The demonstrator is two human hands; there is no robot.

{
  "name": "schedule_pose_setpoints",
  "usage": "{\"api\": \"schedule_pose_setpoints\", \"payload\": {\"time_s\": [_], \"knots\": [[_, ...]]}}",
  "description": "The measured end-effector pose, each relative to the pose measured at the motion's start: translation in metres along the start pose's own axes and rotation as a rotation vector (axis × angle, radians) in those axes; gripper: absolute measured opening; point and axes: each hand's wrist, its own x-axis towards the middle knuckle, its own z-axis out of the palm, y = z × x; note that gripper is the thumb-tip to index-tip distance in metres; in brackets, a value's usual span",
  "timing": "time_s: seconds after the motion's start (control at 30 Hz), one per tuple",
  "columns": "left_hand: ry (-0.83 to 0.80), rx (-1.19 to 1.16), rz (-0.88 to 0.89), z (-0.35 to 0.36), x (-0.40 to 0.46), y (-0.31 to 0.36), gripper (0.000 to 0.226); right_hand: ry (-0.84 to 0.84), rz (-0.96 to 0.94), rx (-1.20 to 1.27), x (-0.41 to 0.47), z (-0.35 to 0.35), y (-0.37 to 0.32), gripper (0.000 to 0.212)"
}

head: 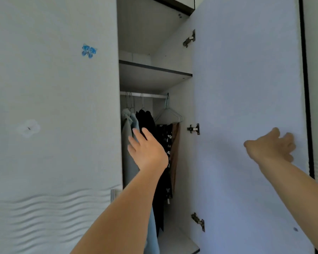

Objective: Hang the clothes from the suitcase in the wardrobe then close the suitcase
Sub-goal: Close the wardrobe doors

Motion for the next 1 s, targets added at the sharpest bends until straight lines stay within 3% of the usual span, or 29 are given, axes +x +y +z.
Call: {"api": "schedule_pose_setpoints", "payload": {"time_s": [0.13, 0.37, 0.5, 0.67, 0.83, 1.0], "knots": [[-0.117, -0.051, 0.023, 0.034, 0.007, 0.027, 0.084, 0.092, 0.077, 0.070, 0.043, 0.000, 0.022, 0.094], [-0.160, -0.147, 0.004, 0.043, 0.031, 0.049, 0.080, 0.230, 0.206, 0.070, 0.064, -0.005, 0.020, 0.075], [-0.163, -0.197, -0.024, 0.040, 0.034, 0.048, 0.068, 0.191, 0.219, 0.038, 0.063, -0.012, 0.014, 0.072], [-0.171, -0.236, -0.035, 0.032, 0.026, 0.051, 0.062, 0.055, 0.227, 0.324, 0.062, -0.016, 0.019, 0.083], [-0.172, -0.317, -0.021, 0.023, 0.017, 0.064, 0.054, 0.156, 0.203, 0.170, 0.049, -0.017, 0.030, 0.054], [-0.197, -0.413, -0.026, 0.016, 0.002, 0.073, 0.050, 0.146, -0.011, 0.088, -0.002, -0.011, 0.015, 0.037]]}}
